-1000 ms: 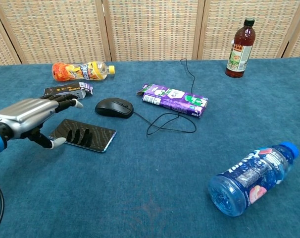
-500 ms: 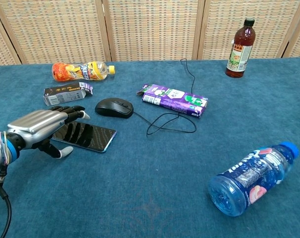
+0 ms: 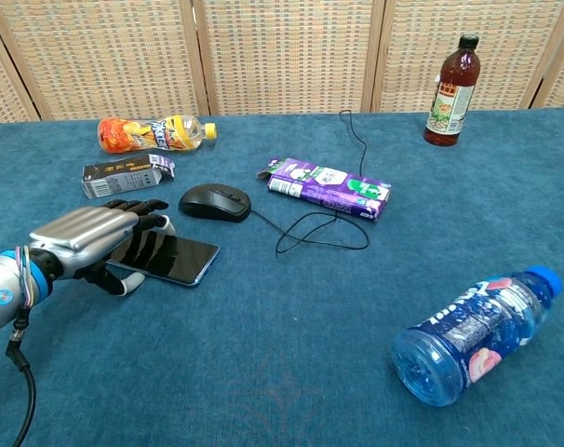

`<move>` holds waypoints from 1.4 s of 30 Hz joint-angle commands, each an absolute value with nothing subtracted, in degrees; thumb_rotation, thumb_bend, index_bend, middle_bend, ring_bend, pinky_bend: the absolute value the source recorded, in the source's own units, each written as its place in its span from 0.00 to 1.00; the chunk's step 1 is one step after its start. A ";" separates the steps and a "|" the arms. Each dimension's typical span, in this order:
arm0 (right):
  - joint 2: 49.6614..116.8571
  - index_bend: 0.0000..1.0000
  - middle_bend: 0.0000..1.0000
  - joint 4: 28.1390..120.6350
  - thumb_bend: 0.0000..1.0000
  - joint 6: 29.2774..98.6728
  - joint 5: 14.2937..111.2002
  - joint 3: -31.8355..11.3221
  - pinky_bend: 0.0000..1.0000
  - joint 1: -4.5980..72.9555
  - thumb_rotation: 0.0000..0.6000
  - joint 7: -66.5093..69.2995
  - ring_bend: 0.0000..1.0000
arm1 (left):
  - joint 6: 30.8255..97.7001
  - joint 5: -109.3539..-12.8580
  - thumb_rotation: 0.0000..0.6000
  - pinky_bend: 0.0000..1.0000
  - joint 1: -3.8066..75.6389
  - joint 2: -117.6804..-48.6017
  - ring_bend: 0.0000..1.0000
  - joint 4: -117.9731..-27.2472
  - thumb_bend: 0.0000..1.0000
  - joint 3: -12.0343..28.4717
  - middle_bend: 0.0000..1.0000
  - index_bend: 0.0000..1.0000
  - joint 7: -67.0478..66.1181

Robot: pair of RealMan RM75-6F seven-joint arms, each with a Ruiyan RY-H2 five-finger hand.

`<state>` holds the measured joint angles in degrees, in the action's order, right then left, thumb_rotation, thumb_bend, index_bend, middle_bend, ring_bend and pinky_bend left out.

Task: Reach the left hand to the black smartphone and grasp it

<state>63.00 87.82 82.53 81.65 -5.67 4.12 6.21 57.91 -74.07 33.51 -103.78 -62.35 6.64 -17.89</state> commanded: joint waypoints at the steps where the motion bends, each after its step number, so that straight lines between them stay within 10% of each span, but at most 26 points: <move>1: 62.98 0.00 0.00 87.80 0.00 82.56 81.66 -5.70 0.00 4.12 1.00 6.32 0.00 | 58.10 -74.21 1.00 0.00 33.48 -103.85 0.00 -62.15 0.59 6.51 0.00 0.34 -17.99; 11: 62.99 0.00 0.00 87.84 0.00 82.70 81.77 -5.66 0.00 4.09 1.00 6.26 0.00 | 58.62 -74.82 1.00 0.00 33.10 -101.75 0.00 -64.78 0.65 5.68 0.00 0.43 -19.14; 20: 63.00 0.00 0.00 87.93 0.00 82.60 81.78 -5.61 0.00 4.13 1.00 6.09 0.00 | 53.71 -64.01 1.00 0.00 34.21 -89.53 0.00 -84.74 0.66 6.32 0.00 0.46 -34.99; 31: 63.03 0.00 0.00 88.09 0.00 82.42 81.65 -5.57 0.00 4.18 1.00 5.77 0.00 | 52.68 -35.28 1.00 0.00 42.05 -83.91 0.00 -96.24 0.66 6.30 0.00 0.31 -53.87; 33: 63.03 0.00 0.00 88.08 0.00 82.43 81.60 -5.59 0.00 4.17 1.00 5.78 0.00 | 53.14 -31.75 1.00 0.00 43.36 -84.08 0.00 -96.61 0.65 6.01 0.00 0.14 -55.22; 42: 62.98 0.00 0.00 88.18 0.00 82.55 81.66 -5.60 0.00 4.14 1.00 5.89 0.00 | 55.86 -39.58 1.00 0.00 43.10 -85.43 0.00 -95.23 0.60 7.38 0.00 0.00 -47.90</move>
<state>62.98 88.18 82.56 81.67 -5.61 4.14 5.89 54.29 -33.36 43.96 -84.97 -96.02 6.58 -52.51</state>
